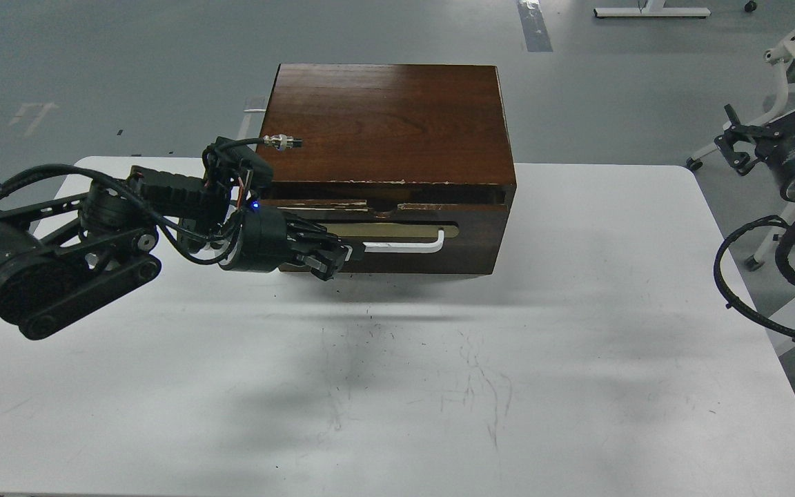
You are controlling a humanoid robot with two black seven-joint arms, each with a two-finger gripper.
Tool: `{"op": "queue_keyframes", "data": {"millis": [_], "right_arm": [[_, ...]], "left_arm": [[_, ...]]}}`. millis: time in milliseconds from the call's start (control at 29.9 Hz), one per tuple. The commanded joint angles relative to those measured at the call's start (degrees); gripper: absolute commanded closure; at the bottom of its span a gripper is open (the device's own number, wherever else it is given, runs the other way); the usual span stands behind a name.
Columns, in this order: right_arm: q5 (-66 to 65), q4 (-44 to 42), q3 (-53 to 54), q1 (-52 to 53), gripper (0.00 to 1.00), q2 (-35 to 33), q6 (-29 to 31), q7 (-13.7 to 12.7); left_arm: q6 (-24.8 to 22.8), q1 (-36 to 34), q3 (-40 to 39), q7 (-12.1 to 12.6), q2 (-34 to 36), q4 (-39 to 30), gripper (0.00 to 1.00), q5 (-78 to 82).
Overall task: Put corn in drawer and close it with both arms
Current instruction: 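Push the drawer front with the left gripper into the box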
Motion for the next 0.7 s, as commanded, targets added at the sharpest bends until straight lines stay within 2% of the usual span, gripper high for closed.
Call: {"op": "queue_keyframes", "data": {"millis": [0, 668], "right_arm": [[0.0, 0.0, 0.1, 0.0, 0.00, 0.1, 0.0, 0.0], [0.0, 0.0, 0.1, 0.1, 0.00, 0.0, 0.0, 0.1]], "left_arm": [[0.0, -0.1, 0.0, -0.1, 0.0, 0.1, 1.00, 0.0], [0.0, -1.5, 0.1, 0.0, -1.0, 4.4, 1.00, -1.7]]}}
